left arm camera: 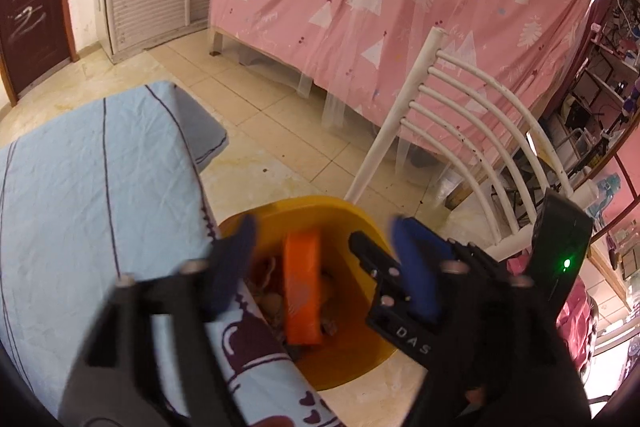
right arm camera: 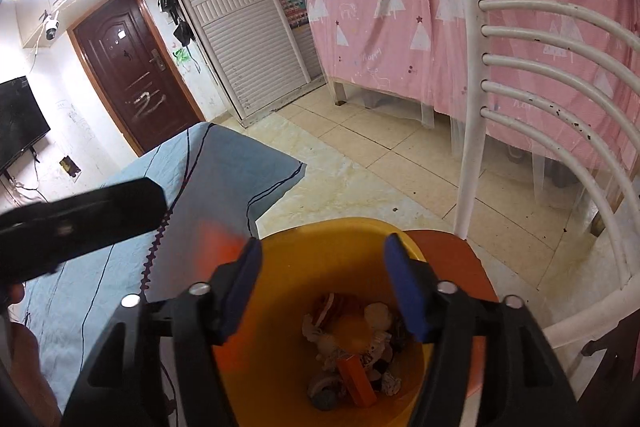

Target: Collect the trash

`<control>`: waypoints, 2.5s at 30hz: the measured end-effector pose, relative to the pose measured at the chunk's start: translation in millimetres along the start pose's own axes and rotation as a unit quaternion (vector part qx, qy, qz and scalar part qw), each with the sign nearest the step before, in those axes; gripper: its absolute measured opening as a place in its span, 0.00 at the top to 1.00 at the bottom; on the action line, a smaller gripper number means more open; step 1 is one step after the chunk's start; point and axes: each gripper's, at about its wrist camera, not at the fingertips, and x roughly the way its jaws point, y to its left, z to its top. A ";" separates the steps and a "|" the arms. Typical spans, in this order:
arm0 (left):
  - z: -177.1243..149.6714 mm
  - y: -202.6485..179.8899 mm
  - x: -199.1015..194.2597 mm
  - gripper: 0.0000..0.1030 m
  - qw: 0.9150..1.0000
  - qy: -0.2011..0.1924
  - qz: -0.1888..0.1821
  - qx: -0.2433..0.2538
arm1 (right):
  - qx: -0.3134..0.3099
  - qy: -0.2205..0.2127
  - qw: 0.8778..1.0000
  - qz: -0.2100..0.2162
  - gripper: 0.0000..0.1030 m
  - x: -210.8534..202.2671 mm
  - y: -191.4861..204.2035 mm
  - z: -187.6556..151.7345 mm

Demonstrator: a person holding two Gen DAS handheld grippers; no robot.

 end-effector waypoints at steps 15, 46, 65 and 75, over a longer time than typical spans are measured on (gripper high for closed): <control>-4.5 51.2 -43.3 0.12 0.997 -0.061 0.031 -0.025 | -0.001 -0.006 0.998 0.056 0.20 -11.0 25.8 7.9; -97.1 230.7 -231.9 0.06 0.939 -0.189 0.274 -0.083 | -0.174 -0.033 0.968 0.180 0.08 -35.6 278.3 -4.0; -146.3 306.7 -254.4 0.06 0.931 -0.177 0.296 -0.123 | -0.189 -0.015 0.967 0.172 0.08 -11.5 329.9 -37.2; -144.4 313.6 -248.3 0.06 0.938 -0.170 0.275 -0.124 | -0.187 0.008 0.969 0.163 0.08 4.4 333.6 -39.1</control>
